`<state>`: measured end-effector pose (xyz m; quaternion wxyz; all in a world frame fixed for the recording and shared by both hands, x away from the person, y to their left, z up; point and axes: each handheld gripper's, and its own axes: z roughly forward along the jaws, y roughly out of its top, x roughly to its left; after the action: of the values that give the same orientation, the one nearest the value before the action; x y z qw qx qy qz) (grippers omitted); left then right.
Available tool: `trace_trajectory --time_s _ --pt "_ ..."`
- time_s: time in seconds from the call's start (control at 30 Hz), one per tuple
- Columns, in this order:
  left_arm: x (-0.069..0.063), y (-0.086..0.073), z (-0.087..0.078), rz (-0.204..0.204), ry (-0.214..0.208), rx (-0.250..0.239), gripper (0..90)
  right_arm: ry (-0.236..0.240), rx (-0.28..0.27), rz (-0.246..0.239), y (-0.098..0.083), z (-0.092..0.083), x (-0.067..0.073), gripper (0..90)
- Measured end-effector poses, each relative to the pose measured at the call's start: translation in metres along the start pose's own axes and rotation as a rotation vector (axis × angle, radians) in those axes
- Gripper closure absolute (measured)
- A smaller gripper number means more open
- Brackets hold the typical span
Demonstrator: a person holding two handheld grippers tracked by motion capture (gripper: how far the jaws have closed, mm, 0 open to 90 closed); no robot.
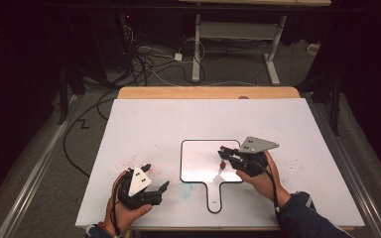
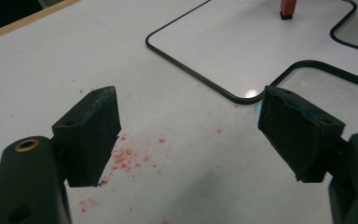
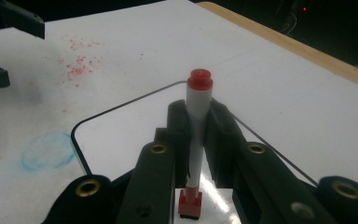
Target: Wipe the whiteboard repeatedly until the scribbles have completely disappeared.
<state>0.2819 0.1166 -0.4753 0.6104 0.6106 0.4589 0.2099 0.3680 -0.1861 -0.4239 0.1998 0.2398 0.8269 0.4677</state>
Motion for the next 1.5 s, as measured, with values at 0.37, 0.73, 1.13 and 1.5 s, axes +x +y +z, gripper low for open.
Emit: trace_trajectory --time_s 0.37,0.73,1.13,1.5 --pt "0.002 -0.001 0.002 -0.009 -0.003 0.006 19.8 -0.182 -0.017 0.027 -0.006 0.006 -0.045 81.4" --pt "0.0 -0.001 0.002 -0.008 -0.007 0.002 19.7 -0.023 -0.024 0.0 -0.001 0.008 -0.02 81.4" --pt "0.002 0.0 0.0 -0.008 -0.012 0.006 19.6 -0.222 -0.008 0.021 -0.003 0.016 -0.063 81.5" --pt "0.001 0.0 0.0 -0.004 -0.016 0.005 19.6 -0.098 -0.039 0.013 0.004 0.026 -0.033 81.4"
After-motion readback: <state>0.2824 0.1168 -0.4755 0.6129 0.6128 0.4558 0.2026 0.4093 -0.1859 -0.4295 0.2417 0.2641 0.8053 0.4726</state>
